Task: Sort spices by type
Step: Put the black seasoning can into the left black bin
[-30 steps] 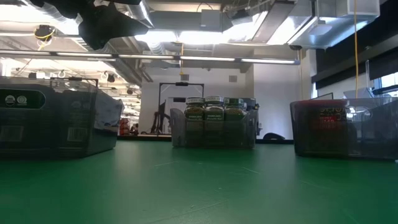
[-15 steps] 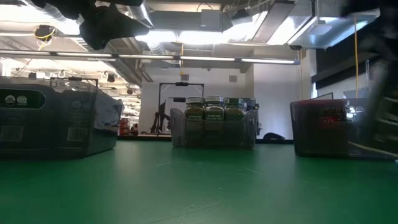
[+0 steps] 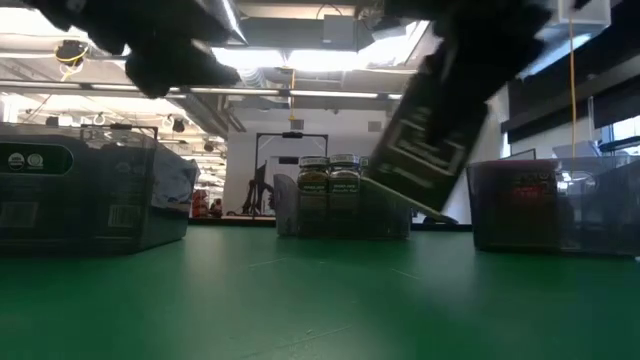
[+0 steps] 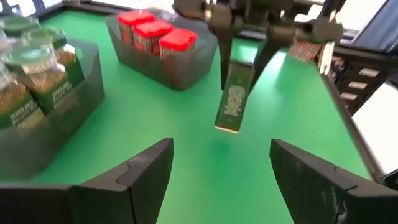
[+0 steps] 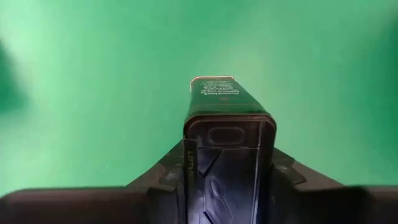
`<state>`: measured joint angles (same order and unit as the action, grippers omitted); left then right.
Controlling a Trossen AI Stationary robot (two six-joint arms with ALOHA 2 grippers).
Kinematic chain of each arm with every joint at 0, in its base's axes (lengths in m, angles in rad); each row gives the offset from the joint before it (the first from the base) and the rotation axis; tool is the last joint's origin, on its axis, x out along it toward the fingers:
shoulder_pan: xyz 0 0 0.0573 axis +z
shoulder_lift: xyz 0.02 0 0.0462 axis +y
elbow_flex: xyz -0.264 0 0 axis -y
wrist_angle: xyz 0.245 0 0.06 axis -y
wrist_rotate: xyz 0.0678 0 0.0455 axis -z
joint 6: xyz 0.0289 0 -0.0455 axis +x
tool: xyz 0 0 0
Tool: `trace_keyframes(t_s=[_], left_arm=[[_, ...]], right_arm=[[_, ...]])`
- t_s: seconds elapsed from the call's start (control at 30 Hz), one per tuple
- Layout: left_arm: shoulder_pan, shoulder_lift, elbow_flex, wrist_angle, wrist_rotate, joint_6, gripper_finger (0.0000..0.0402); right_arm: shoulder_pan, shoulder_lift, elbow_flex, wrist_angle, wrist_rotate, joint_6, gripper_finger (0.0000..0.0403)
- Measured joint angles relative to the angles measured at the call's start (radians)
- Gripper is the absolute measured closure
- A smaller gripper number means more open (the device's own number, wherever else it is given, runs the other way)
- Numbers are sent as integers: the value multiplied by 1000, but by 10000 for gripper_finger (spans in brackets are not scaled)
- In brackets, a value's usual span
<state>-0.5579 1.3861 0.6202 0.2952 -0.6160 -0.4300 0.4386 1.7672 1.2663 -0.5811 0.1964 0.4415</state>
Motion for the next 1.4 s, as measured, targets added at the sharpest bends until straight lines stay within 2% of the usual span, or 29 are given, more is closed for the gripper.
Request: trace_keyframes(t_s=[0.3, 0.63, 0.73, 0.93, 1.03, 1.1, 1.2, 1.4], left_arm=[[0, 94, 0, 21, 7, -78, 137], [2, 160, 0, 118, 13, -87, 137], [2, 162, 0, 113, 12, -87, 137], [7, 162, 0, 139, 12, -84, 137], [21, 162, 0, 152, 14, -92, 137], [43, 162, 4, 160, 51, -92, 137], [81, 171, 37, 155, 89, -78, 137], [147, 262, 190, 74, 196, 48, 137]], right_arm=[[-114, 31, 7, 69, -51, -92, 281], [-125, 94, 8, 67, -122, -128, 275], [-125, 98, 9, 77, -122, -128, 247], [-125, 103, 7, 115, -147, -132, 164], [-125, 100, 6, 88, -190, -132, 126], [-111, 80, 6, 28, -200, -123, 106], [-71, 48, 6, -64, -143, -100, 88], [54, 6, 6, -242, 114, -27, 84]])
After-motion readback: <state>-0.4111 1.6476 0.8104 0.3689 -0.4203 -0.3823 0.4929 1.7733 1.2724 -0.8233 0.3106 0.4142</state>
